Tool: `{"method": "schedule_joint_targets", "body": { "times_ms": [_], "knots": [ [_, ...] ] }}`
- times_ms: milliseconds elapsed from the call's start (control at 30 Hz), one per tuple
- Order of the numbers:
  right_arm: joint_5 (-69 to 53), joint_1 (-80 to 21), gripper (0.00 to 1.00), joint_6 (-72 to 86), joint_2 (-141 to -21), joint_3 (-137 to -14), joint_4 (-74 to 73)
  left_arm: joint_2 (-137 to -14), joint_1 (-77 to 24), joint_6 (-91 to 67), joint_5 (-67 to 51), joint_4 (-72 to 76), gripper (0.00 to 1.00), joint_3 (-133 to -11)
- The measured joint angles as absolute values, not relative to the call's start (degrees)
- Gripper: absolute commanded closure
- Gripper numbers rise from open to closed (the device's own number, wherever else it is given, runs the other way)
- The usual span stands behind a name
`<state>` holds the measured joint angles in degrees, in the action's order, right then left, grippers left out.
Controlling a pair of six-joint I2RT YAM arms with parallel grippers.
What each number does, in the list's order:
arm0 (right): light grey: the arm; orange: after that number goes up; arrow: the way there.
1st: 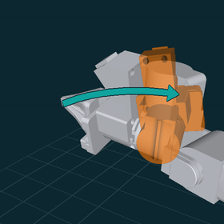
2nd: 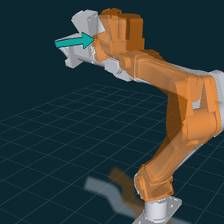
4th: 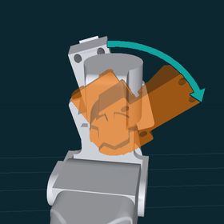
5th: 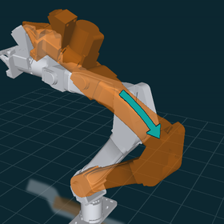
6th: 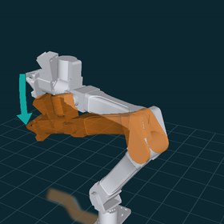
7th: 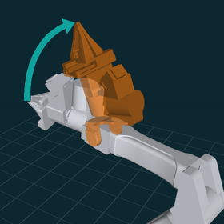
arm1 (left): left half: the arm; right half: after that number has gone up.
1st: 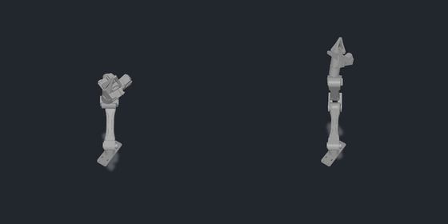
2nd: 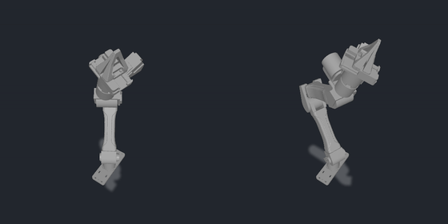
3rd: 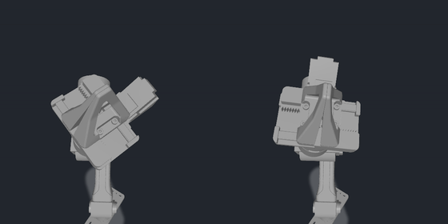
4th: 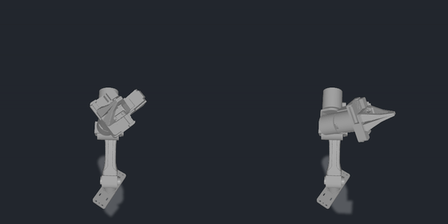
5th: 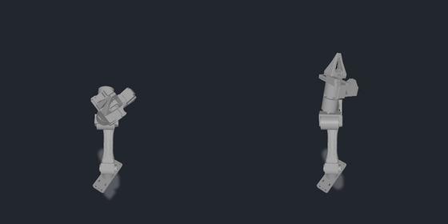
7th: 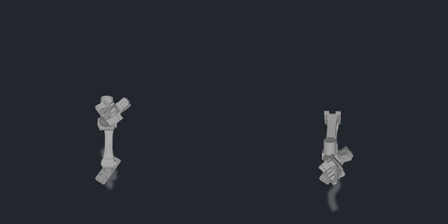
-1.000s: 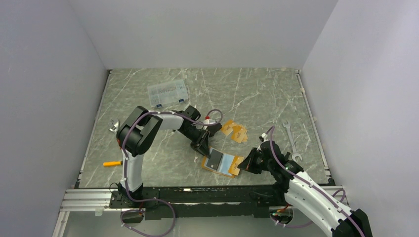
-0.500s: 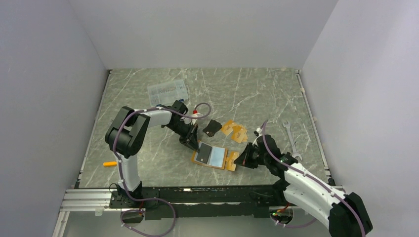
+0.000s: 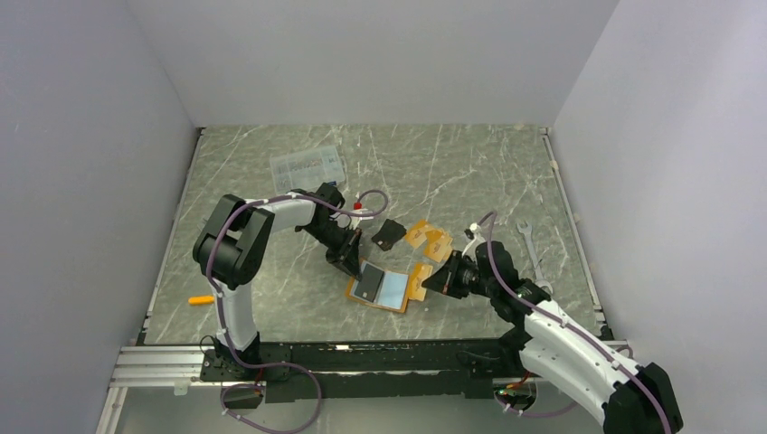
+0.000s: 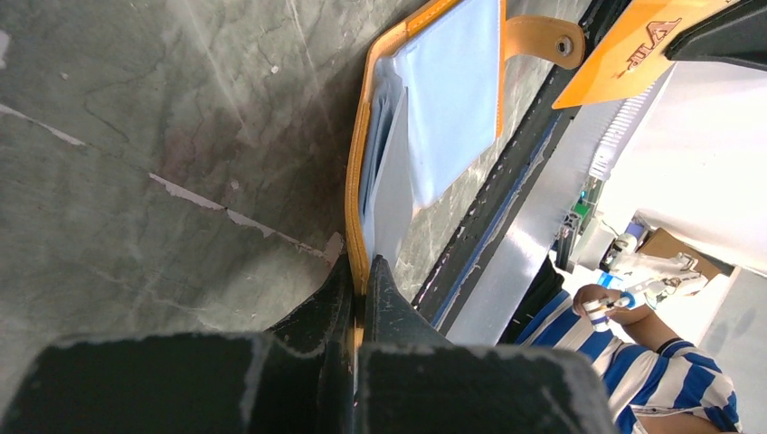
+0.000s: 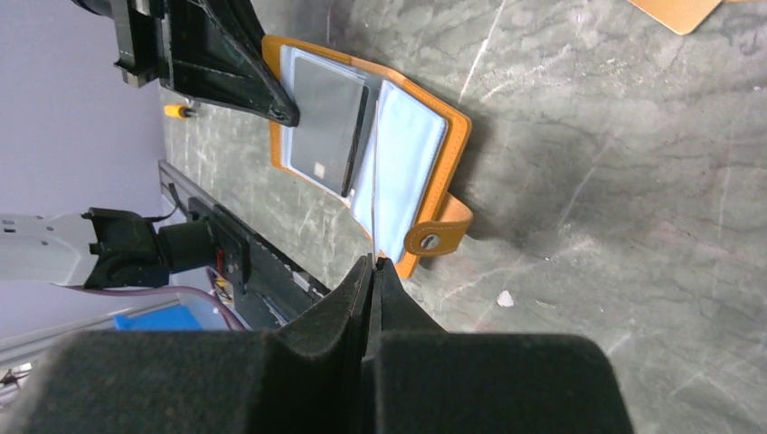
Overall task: Put the credit cards into the card holder
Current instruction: Move the card holder to the center of the board, then turn over the card holder at the center of the board.
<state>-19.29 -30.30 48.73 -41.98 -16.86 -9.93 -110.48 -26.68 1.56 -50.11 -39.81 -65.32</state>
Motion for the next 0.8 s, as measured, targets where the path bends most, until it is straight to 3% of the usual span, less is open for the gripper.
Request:
{"method": "schedule_joint_targets", "body": {
  "times_ms": [267, 800],
  "knots": [
    [-20.3, -30.2, 1.0, 50.4, -48.9, -16.5, -4.1, -110.5, -26.7, 2.0, -50.1, -40.1, 1.0, -65.4],
    [-19.8, -30.2, 1.0, 48.1, -51.7, -16.3, -3.1, -110.5, -26.7, 1.9, -50.1, -40.0, 1.0, -65.4]
  ]
}}
